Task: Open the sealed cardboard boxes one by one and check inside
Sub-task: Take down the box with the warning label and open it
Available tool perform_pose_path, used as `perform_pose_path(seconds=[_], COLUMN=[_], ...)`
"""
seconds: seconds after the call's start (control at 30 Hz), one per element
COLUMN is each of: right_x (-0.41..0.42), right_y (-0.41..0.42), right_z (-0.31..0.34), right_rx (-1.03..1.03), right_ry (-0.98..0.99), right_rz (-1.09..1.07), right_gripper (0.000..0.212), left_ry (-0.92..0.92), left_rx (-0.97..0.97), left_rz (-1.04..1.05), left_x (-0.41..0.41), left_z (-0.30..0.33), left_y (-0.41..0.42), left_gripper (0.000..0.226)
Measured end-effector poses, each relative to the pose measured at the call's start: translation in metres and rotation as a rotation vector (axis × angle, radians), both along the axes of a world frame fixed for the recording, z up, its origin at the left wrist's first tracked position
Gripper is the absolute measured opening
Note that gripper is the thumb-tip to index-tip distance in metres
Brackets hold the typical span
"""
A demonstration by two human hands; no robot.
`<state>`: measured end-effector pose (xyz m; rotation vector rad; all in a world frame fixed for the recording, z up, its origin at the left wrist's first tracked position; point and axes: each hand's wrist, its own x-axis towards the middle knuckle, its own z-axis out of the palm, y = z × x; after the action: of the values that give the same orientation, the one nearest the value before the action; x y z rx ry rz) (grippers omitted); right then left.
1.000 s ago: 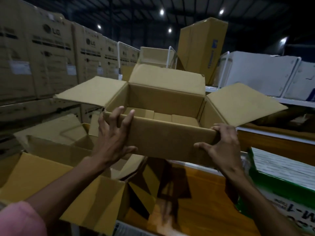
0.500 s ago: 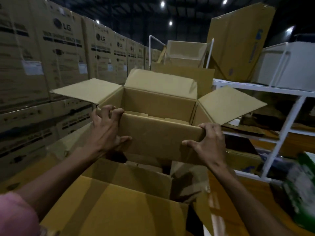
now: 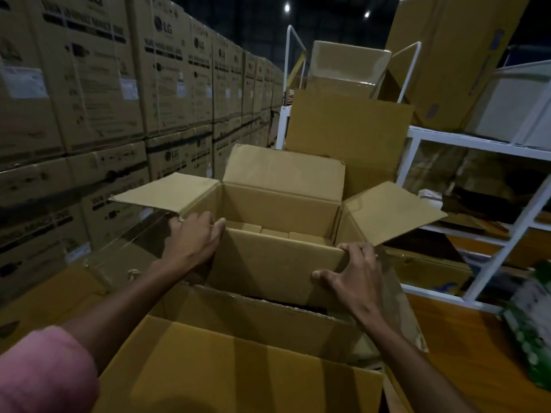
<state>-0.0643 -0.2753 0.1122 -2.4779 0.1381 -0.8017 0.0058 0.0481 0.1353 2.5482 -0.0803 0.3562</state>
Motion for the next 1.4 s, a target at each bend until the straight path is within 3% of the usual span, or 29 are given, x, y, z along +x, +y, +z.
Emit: perform_pose_path(seconds=[0.33,0.53,0.7,0.8,1.17,1.4], right_x=[0.024,0.03,0.032,0.035,0.043,0.035], right_y=[0.008,0.011,0.009,0.005,-0.003,0.007], right_z=[-0.018,-0.014,-0.003,0.012,0.022,0.009], right_rx=[-0.002,-0.125,-0.238,-0.216,-0.1,-0.19], right_ry=[0.211,0.416,0.614,0.683,0.764,0.911], right_rz=[-0.041,-0.059,-0.023,0.042,0.049,0.097], right_gripper=[0.075,0.074,0.079,0.067,0.075,0.069], left_ry=[0.154,0.195,0.203,0.234,0.339,0.581], left_rx=[0.055,0.046,0.035,0.099,0.153,0.284], left_rz=[-0.024,0.021,0.061,0.115,0.187,0.151], left_x=[0.045,0.054,0.054,0.05,0.042,0.036], left_z=[-0.03,-0.035,-0.043,-0.035,-0.017,-0.044], left_y=[0.0,0.001,0.006,0.002,-0.001,0.003], left_gripper=[0.038,0.044,0.064,0.052,0.062,0.062])
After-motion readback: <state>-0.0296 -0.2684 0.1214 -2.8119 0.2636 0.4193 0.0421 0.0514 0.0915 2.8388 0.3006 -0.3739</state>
